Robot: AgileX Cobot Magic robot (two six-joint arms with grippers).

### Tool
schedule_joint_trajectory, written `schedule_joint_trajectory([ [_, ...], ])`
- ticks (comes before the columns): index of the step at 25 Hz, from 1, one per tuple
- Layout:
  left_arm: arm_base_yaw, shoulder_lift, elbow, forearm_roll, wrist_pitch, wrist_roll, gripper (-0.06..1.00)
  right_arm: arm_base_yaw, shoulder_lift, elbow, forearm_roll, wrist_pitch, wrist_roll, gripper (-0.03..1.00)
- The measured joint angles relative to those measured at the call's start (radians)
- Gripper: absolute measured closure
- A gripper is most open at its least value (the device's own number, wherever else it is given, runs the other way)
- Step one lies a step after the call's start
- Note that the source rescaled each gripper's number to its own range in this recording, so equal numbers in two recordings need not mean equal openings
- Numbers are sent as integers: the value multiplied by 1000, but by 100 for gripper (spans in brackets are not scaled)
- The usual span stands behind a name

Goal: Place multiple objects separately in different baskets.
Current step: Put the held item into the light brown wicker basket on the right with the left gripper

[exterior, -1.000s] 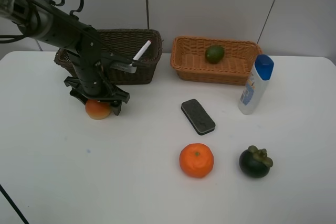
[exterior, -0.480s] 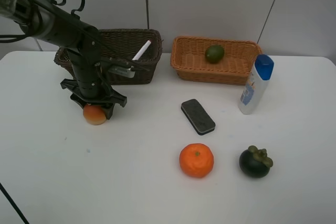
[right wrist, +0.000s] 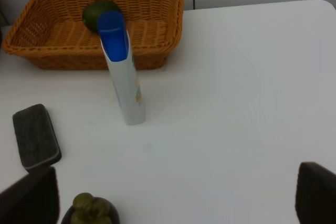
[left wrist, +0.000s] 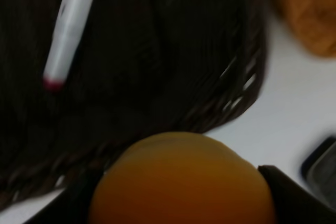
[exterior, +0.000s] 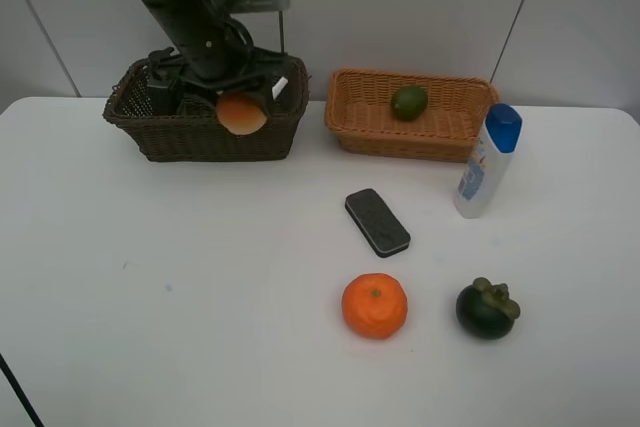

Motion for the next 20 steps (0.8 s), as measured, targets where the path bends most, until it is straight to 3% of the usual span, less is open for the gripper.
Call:
schedule_joint_trajectory([
  [6,-77,202,-354,-60,-76,68,30,0,0,0,0,0,0,-3],
  [10,-129,357,-538,-56,-139,101,30,0,0,0,0,0,0,-3],
  [17,-167,510,-619,61,-275,119,30,0,0,0,0,0,0,-3],
  [20,-167,527,-619,79,-321,124,8,0,0,0,0,0,0,-3],
])
